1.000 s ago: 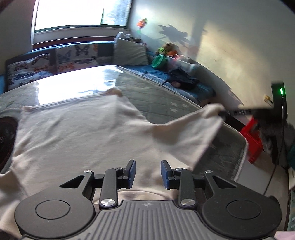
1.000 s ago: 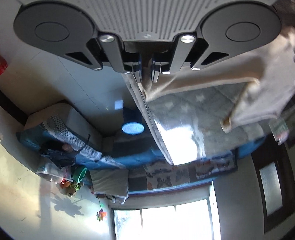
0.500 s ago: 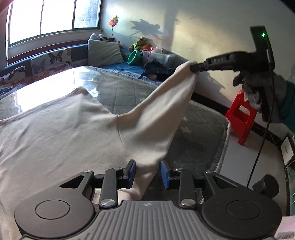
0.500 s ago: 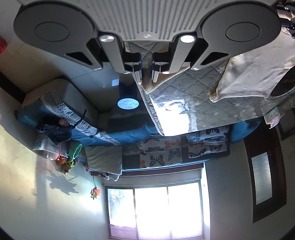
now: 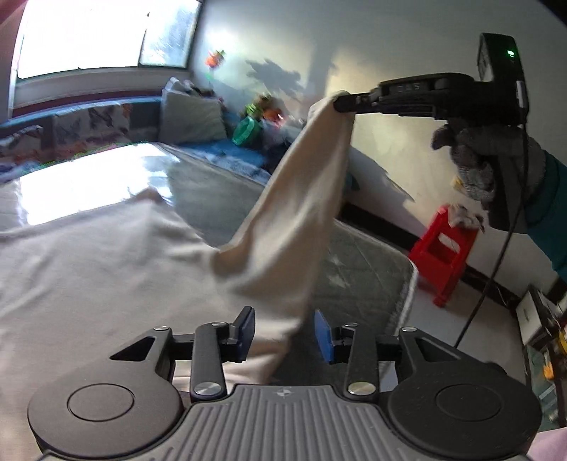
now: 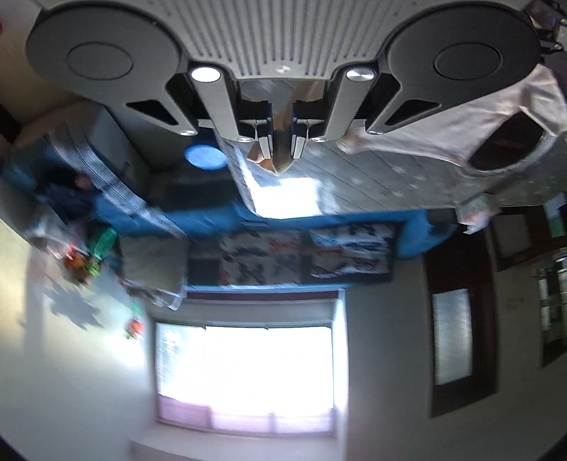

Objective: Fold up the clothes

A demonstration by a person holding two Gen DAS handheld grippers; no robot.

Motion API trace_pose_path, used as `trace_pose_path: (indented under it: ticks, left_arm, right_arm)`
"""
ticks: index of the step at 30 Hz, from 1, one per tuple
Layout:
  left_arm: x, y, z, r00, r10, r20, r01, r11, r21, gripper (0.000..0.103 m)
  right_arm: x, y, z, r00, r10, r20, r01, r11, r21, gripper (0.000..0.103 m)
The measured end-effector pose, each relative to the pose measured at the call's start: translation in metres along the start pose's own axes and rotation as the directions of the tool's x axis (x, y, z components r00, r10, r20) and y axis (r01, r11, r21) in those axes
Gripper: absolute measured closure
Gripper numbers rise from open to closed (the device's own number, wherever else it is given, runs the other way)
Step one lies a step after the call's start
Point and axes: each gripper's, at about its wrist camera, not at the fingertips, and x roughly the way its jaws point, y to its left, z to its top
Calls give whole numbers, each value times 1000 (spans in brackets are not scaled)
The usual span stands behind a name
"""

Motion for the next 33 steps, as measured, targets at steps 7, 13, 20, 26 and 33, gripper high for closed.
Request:
trace_pose_path:
  ticks: [7, 13, 20, 26, 33]
  left_arm:
    - [-53, 42, -13, 980, 186, 66, -180, 980, -91, 58]
    - [-86, 75, -39, 954, 294, 61, -276, 939, -207, 57]
    - [-103, 87, -58, 942, 334, 43, -311, 912, -267, 57]
    - [-105, 90, -60, 938, 344, 35, -321, 905, -279, 57]
    - [-98, 91, -53, 938, 344, 44, -320, 908, -271, 57]
  right_arm:
    - [9, 76, 31, 985, 175, 8, -172, 977, -128, 95]
    - [37, 161, 21, 934, 346, -94, -358, 909, -214, 95]
    - [82, 236, -27, 851, 450, -271, -507, 838, -201, 95]
    - [98, 258, -60, 786, 502, -361, -577, 805, -138, 84]
    - [81, 212, -62, 834, 426, -350, -502, 850, -161, 84]
